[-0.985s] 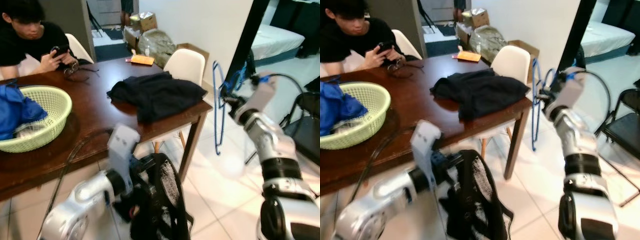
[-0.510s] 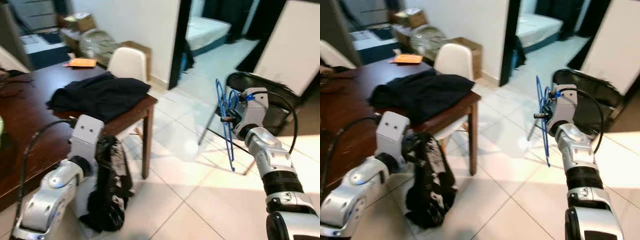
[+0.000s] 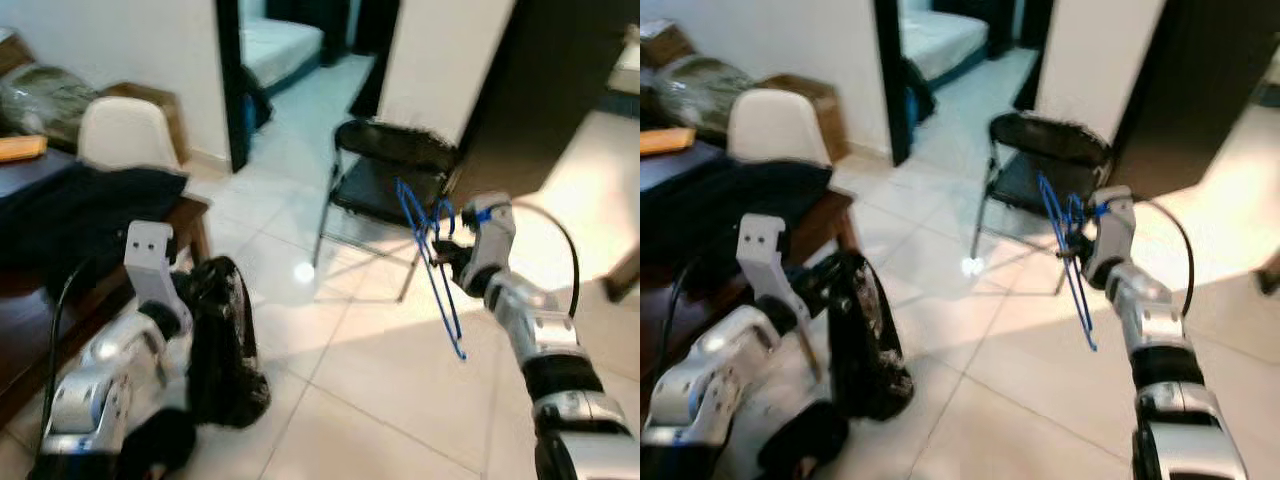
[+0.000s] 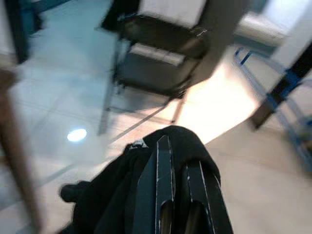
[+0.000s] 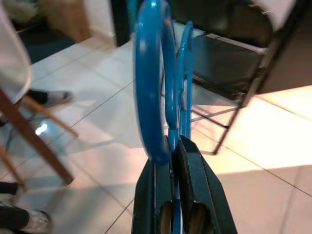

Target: Hang hanger

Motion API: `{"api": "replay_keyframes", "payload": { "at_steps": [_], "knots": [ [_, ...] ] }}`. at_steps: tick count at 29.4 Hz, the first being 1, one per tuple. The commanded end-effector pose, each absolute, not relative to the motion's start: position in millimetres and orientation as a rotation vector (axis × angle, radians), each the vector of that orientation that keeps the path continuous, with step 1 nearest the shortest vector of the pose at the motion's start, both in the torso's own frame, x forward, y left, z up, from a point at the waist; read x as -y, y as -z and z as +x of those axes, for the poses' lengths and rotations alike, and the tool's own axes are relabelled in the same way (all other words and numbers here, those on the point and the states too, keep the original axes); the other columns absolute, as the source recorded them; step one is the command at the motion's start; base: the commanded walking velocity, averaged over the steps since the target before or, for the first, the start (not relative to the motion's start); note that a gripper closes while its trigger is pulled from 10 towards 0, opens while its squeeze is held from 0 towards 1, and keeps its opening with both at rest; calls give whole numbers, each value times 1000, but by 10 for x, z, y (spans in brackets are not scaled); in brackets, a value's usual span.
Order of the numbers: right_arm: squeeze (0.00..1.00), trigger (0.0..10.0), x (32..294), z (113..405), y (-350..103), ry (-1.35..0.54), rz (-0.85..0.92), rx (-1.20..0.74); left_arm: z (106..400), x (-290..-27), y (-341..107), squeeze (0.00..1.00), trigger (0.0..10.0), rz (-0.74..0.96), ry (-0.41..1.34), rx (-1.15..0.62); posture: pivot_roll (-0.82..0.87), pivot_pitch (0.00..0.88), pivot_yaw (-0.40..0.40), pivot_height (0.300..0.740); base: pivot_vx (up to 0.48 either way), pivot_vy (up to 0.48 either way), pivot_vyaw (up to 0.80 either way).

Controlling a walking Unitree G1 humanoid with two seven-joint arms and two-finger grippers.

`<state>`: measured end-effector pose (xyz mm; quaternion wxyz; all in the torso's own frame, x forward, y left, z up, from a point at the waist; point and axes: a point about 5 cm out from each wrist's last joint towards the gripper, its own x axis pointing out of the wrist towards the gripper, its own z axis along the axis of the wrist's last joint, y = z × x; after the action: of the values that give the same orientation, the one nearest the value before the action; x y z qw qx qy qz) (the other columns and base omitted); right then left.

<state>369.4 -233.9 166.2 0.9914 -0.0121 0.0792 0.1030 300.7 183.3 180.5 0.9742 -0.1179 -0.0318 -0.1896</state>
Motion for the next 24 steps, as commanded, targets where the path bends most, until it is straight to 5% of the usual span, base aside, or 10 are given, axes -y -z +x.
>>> {"api": "replay_keyframes", "payload": {
  "at_steps": [1,8,16,24],
  "knots": [
    [0,0,2260,3714,-1712,-246,0,-127,3014,-1825,-1896,0,10000,-274,399,121,64,17,-62,735,0,0,-756],
    [0,0,2057,3670,-1706,-328,-32,-113,3096,-1597,-1851,0,10000,-192,403,127,45,0,-54,735,0,0,-761],
    [0,0,2003,3171,-1590,-345,11,-89,2900,-1548,-1736,0,10000,-238,407,100,15,0,-22,735,0,0,-763],
    [0,0,2114,3258,-1494,-290,-23,-110,3088,-1670,-1694,0,10000,-229,361,109,-2,0,-2,735,0,0,-766]
  ]
}}
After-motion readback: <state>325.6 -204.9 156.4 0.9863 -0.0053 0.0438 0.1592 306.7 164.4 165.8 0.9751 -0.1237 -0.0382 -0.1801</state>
